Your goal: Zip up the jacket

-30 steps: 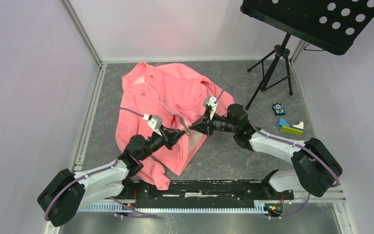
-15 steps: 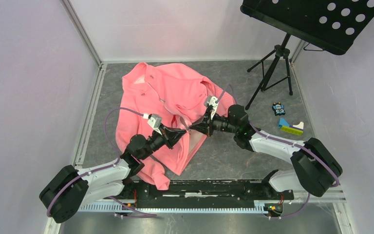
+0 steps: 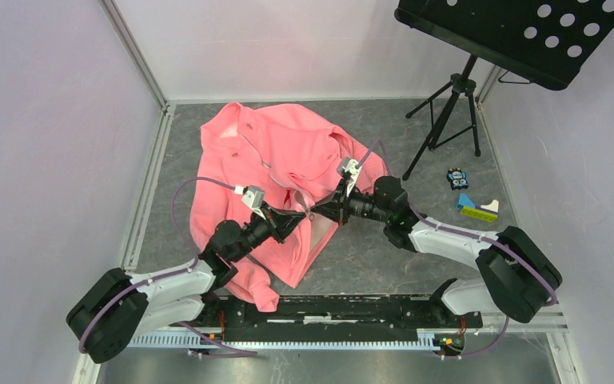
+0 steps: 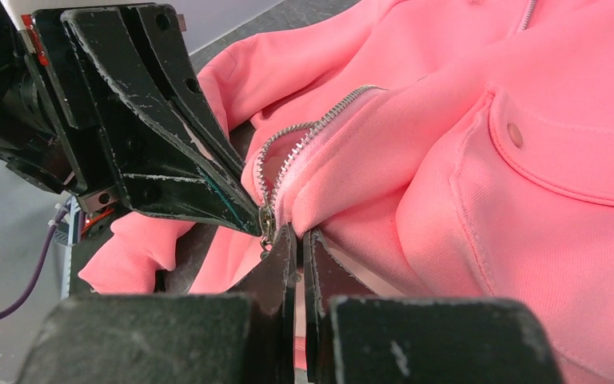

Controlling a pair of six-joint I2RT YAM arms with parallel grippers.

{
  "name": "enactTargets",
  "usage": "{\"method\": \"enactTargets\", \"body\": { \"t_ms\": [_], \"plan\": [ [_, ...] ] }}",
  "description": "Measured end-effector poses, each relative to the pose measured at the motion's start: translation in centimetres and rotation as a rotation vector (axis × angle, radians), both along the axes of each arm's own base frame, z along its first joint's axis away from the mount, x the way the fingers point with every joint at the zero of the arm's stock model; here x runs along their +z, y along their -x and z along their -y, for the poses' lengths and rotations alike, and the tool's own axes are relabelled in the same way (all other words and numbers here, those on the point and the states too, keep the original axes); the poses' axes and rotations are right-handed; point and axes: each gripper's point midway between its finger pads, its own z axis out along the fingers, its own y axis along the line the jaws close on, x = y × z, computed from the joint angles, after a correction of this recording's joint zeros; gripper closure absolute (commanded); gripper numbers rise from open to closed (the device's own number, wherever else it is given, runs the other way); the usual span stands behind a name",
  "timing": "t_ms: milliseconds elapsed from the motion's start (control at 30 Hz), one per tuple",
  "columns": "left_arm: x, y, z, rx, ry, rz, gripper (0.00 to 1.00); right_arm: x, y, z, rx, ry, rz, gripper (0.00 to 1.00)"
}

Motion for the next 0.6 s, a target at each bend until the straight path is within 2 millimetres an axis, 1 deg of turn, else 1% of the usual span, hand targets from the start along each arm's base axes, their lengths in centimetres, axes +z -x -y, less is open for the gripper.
{"method": "enactTargets", "body": {
  "t_ms": [433, 600],
  "plan": [
    [-0.53, 0.48, 0.45, -0.033, 0.008, -0.035, 0.98, -0.6, -0.25, -0.04, -0.037, 0.025, -0.003, 1.0],
    [-1.06, 0.37, 0.53, -0.031, 0.003, -0.054, 0.98, -0.81, -0.29, 0.06, -0.054, 0.025, -0.037, 1.0]
  ]
}}
